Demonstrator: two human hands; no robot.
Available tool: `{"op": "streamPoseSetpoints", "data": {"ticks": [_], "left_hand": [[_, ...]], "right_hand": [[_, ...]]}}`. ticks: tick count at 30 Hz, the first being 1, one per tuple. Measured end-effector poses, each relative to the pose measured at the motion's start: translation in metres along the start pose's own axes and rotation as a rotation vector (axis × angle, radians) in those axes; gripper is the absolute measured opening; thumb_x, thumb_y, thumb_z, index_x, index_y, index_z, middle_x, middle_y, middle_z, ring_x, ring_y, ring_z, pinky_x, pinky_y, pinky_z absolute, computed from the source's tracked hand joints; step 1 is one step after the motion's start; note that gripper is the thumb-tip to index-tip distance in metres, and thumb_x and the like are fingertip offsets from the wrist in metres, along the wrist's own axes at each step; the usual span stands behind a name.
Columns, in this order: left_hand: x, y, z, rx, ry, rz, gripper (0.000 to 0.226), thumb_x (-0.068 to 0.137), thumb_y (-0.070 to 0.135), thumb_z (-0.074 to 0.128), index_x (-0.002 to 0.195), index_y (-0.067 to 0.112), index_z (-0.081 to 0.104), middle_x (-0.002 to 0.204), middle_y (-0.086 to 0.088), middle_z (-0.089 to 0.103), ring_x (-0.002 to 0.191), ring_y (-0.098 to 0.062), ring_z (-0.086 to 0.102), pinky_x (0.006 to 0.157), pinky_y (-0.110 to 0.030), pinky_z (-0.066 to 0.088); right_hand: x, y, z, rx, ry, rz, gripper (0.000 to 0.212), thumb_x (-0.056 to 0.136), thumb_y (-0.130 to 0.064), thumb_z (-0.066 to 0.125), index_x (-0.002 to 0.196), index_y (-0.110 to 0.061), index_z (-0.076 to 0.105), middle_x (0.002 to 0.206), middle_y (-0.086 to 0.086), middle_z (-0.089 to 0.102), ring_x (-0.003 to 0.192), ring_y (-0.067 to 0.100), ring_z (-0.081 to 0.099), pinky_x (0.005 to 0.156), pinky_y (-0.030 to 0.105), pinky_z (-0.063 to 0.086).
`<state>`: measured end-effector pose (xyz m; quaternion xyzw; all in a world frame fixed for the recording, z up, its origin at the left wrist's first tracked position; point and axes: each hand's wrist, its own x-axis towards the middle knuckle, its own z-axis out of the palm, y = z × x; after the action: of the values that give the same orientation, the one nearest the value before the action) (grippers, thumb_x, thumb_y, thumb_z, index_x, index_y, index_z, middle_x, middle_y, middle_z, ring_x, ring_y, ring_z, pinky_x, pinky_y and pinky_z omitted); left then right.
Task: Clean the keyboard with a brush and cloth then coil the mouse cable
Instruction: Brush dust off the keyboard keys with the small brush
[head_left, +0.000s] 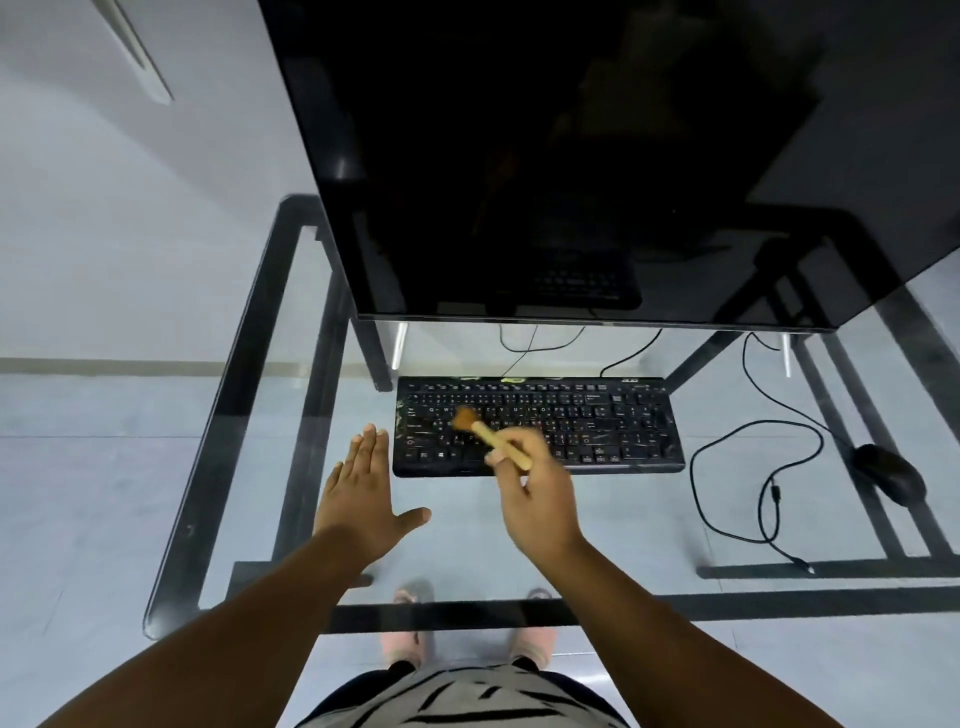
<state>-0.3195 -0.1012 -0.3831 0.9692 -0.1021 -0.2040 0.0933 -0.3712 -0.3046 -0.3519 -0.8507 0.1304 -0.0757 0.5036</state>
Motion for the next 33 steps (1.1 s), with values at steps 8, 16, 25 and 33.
{"op": "streamPoseSetpoints", "data": {"ticks": [8, 16, 25, 33], "left_hand": [[0.002, -0.019, 0.0, -0.026, -0.053, 0.054, 0.118, 0.079, 0.073, 0.054, 0.153, 0.014, -0.016, 0.161, -0.001, -0.021, 0.149, -0.016, -0.013, 0.121, -0.034, 0.006], [0.001, -0.022, 0.0, -0.028, -0.04, 0.077, 0.117, 0.079, 0.073, 0.054, 0.153, 0.014, -0.015, 0.161, -0.001, -0.019, 0.149, -0.016, -0.012, 0.12, -0.033, 0.008], [-0.002, -0.015, 0.001, -0.011, -0.007, 0.058, 0.116, 0.079, 0.077, 0.049, 0.153, 0.015, -0.017, 0.161, -0.001, -0.02, 0.149, -0.017, -0.013, 0.12, -0.036, 0.001], [0.005, 0.004, 0.001, -0.04, 0.084, 0.107, 0.116, 0.078, 0.078, 0.048, 0.153, 0.015, -0.014, 0.162, 0.0, -0.015, 0.15, -0.016, -0.012, 0.12, -0.035, 0.0]], "right_hand": [[-0.014, -0.011, 0.03, -0.202, 0.12, -0.026, 0.018, 0.089, -0.036, 0.048, 0.097, -0.027, 0.061, 0.073, -0.021, 0.059, 0.06, 0.008, 0.053, 0.062, 0.03, 0.044], [-0.018, -0.009, 0.03, -0.194, -0.067, -0.065, 0.017, 0.087, -0.038, 0.048, 0.095, -0.03, 0.06, 0.087, -0.014, 0.073, 0.055, 0.001, 0.05, 0.061, 0.027, 0.044], [-0.023, 0.002, 0.009, -0.137, -0.115, -0.009, 0.017, 0.088, -0.04, 0.05, 0.098, -0.032, 0.06, 0.077, -0.007, 0.072, 0.059, 0.012, 0.06, 0.052, 0.032, 0.046], [-0.028, 0.015, -0.022, -0.062, -0.073, 0.036, 0.013, 0.087, -0.038, 0.051, 0.095, -0.034, 0.06, 0.075, -0.005, 0.071, 0.06, 0.02, 0.061, 0.052, 0.035, 0.045]]}}
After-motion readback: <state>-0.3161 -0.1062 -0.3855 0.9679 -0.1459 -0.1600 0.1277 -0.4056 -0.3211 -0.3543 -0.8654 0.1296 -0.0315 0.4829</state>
